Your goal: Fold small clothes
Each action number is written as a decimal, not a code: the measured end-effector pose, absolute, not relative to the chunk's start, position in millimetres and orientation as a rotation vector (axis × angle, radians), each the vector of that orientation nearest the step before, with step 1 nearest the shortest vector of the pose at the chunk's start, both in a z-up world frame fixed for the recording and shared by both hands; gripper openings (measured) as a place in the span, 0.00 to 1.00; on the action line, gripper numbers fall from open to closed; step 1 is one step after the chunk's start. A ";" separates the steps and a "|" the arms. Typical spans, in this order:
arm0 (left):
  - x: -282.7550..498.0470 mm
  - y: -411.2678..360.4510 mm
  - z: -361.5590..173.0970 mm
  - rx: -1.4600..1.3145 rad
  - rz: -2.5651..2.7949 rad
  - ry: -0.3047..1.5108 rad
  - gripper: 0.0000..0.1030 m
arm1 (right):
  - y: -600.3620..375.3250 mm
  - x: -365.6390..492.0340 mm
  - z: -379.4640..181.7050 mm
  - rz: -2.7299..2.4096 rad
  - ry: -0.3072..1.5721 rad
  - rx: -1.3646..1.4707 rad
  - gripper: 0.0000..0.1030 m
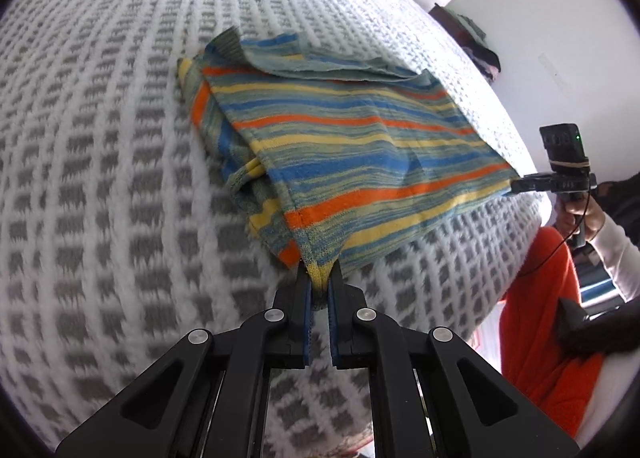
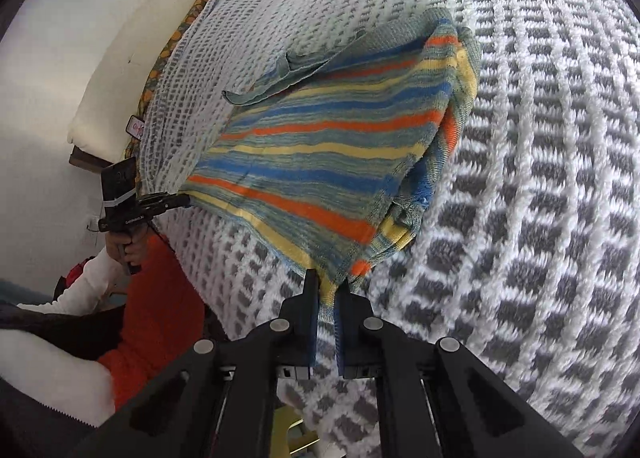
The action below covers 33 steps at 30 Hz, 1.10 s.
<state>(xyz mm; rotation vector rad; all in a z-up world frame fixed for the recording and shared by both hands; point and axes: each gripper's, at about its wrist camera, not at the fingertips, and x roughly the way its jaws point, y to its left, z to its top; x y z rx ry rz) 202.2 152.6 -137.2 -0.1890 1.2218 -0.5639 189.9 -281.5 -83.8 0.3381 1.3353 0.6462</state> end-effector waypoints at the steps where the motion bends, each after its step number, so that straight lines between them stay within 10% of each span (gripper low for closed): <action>1: 202.0 154.5 -142.7 -0.191 -0.547 1.237 0.04 | -282.0 185.2 -87.1 0.644 1.348 0.331 0.07; 6: 209.4 161.5 -163.8 -0.235 -0.432 1.308 0.16 | -290.4 179.5 -108.0 0.530 1.378 0.281 0.19; 10: 197.6 169.8 -141.0 -0.146 -0.405 1.265 0.48 | -313.2 172.2 -86.1 0.473 1.320 0.261 0.37; 18: 253.9 187.3 -105.2 -0.282 -0.398 1.133 0.48 | -312.0 217.6 -28.1 0.467 1.169 0.266 0.37; 27: 375.1 112.5 -153.6 -0.216 -0.401 1.277 0.46 | -226.8 359.0 -113.2 0.540 1.343 0.517 0.37; 33: 416.9 158.9 -130.0 -0.487 -0.236 1.123 0.49 | -252.6 400.9 -104.0 0.411 1.109 0.758 0.37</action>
